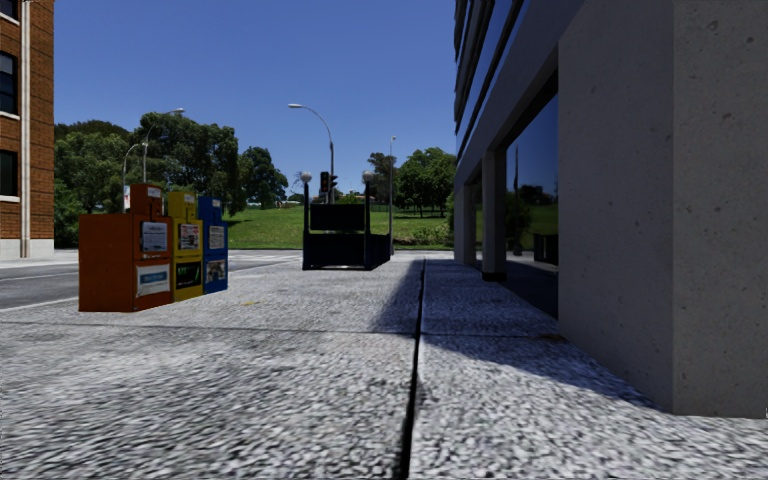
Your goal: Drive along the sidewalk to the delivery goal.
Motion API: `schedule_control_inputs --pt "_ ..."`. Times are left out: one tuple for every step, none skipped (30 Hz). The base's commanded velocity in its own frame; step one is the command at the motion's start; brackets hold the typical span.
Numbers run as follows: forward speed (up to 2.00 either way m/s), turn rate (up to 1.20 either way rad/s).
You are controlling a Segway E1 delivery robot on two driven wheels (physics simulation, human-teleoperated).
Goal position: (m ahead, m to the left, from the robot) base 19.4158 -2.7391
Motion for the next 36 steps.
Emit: schedule_control_inputs --pt "1.94 0.0" --pt "1.94 0.0" --pt "1.94 0.0" --pt "1.94 0.0" --pt "1.94 0.0" --pt "1.94 0.0" --pt "1.94 0.0" --pt "1.94 0.0" --pt "1.94 -0.07" --pt "1.94 -0.07" --pt "1.94 -0.15" --pt "1.94 -0.23" --pt "1.94 -0.25" --pt "1.94 -0.26" --pt "1.94 -0.26" --pt "1.94 -0.26" --pt "1.94 -0.26" --pt "1.94 -0.26" --pt "1.94 -0.26" --pt "1.94 -0.26" --pt "1.94 -0.26" --pt "1.94 -0.26" --pt "1.94 -0.26" --pt "1.94 -0.26" --pt "1.94 -0.26" --pt "1.94 -0.26" --pt "1.94 -0.26" --pt "1.94 -0.26" --pt "1.94 -0.16" --pt "1.94 -0.08" --pt "1.94 -0.08" --pt "1.94 -0.06" --pt "1.94 -0.05" --pt "1.94 -0.05" --pt "1.94 -0.01" --pt "1.94 0.0"
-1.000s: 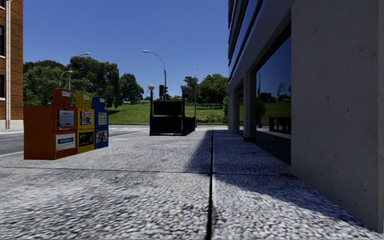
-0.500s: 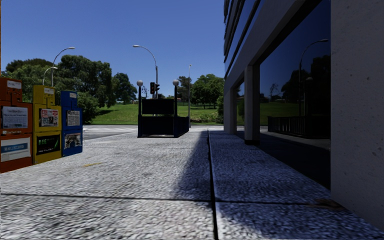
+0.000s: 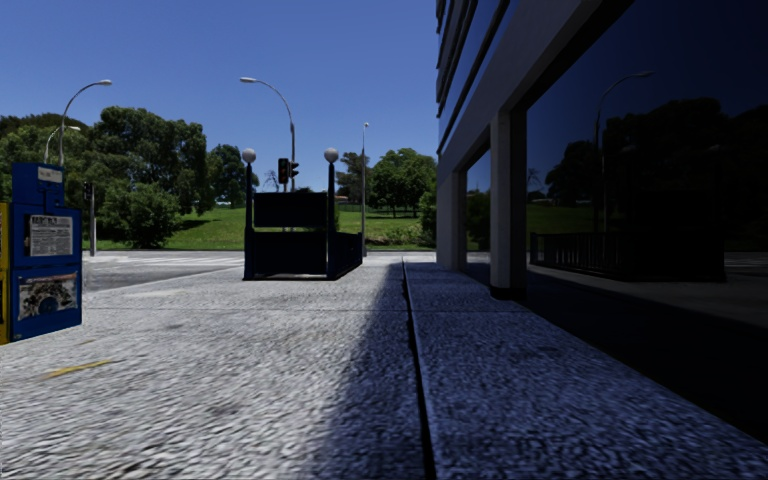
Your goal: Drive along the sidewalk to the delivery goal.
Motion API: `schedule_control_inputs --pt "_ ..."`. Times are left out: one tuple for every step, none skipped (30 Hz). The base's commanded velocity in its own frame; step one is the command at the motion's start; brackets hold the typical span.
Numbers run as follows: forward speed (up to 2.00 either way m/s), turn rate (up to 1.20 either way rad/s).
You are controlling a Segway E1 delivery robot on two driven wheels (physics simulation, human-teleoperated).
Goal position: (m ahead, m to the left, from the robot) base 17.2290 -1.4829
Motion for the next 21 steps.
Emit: schedule_control_inputs --pt "1.94 0.0" --pt "1.94 0.0" --pt "1.94 0.0" --pt "1.94 0.0" --pt "1.94 0.0" --pt "1.94 0.0" --pt "1.94 0.0" --pt "1.94 0.0" --pt "1.94 0.0" --pt "1.94 0.0" --pt "1.94 0.0" --pt "1.94 0.0" --pt "1.94 0.0" --pt "1.94 0.0" --pt "1.94 0.0" --pt "1.94 0.0" --pt "1.94 0.0" --pt "1.94 0.0" --pt "1.94 0.0" --pt "1.94 0.0" --pt "1.94 0.0"
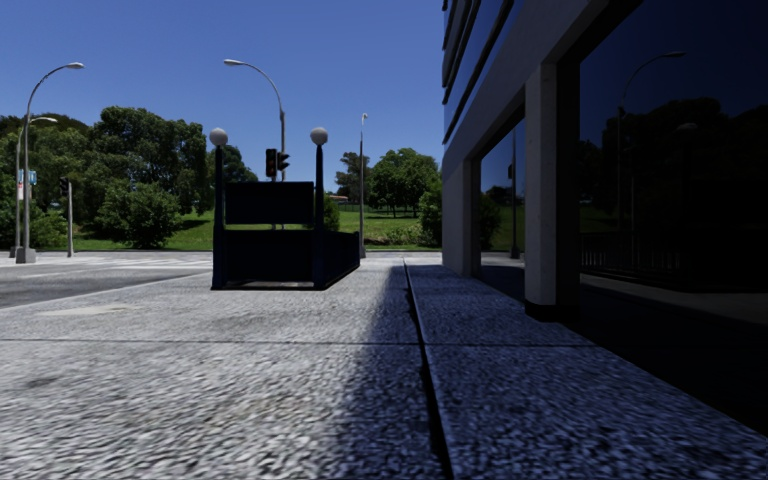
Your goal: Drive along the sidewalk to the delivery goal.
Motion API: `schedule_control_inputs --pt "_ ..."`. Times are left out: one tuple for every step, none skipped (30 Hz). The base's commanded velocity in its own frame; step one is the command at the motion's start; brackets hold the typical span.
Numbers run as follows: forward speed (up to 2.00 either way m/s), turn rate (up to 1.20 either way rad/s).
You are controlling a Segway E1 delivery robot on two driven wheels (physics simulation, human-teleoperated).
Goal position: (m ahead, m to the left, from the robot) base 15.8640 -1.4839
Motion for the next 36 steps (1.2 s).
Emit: schedule_control_inputs --pt "1.94 0.0" --pt "1.94 0.0" --pt "1.94 0.0" --pt "1.94 0.0" --pt "1.94 0.0" --pt "1.94 0.0" --pt "1.94 0.0" --pt "1.94 0.0" --pt "1.94 0.0" --pt "1.94 0.0" --pt "1.94 0.0" --pt "1.94 0.0" --pt "1.94 -0.01" --pt "1.94 -0.01" --pt "1.94 -0.21" --pt "1.94 -0.29" --pt "1.94 -0.31" --pt "1.94 -0.31" --pt "1.94 -0.31" --pt "1.94 -0.27" --pt "1.94 -0.11" --pt "1.94 -0.11" --pt "1.94 0.0" --pt "1.94 0.0" --pt "1.94 0.0" --pt "1.94 0.0" --pt "1.94 0.0" --pt "1.94 0.0" --pt "1.94 0.0" --pt "1.94 0.0" --pt "1.94 0.0" --pt "1.94 0.0" --pt "1.94 0.0" --pt "1.94 0.0" --pt "1.94 0.0" --pt "1.94 0.0"
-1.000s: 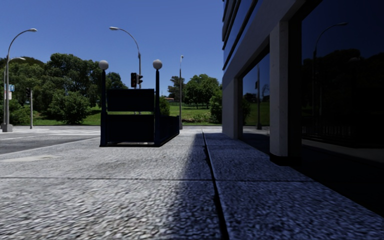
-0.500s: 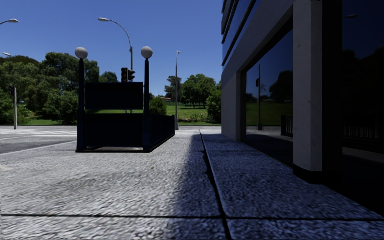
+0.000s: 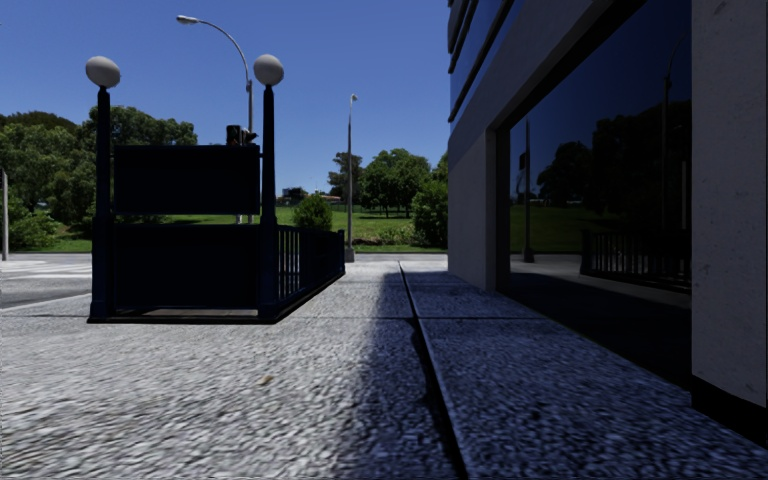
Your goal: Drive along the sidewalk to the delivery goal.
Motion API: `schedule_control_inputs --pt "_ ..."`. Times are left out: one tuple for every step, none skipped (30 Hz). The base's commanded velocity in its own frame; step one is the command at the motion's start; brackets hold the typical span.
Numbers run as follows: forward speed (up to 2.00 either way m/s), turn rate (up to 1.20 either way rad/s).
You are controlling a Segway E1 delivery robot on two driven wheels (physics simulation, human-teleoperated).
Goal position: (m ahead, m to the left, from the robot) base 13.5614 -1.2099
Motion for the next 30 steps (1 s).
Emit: schedule_control_inputs --pt "1.94 0.0" --pt "1.94 0.0" --pt "1.94 0.0" --pt "1.94 0.0" --pt "1.94 0.0" --pt "1.94 0.0" --pt "1.94 0.0" --pt "1.94 0.0" --pt "1.94 0.0" --pt "1.94 0.0" --pt "1.94 0.0" --pt "1.94 0.0" --pt "1.94 0.0" --pt "1.94 0.0" --pt "1.94 0.0" --pt "1.94 0.0" --pt "1.94 0.0" --pt "1.94 0.0" --pt "1.94 0.0" --pt "1.94 0.0" --pt "1.94 0.0" --pt "1.94 0.0" --pt "1.94 0.0" --pt "1.94 0.0" --pt "1.94 0.0" --pt "1.94 0.0" --pt "1.94 0.0" --pt "1.94 0.0" --pt "1.94 0.0" --pt "1.94 0.0"
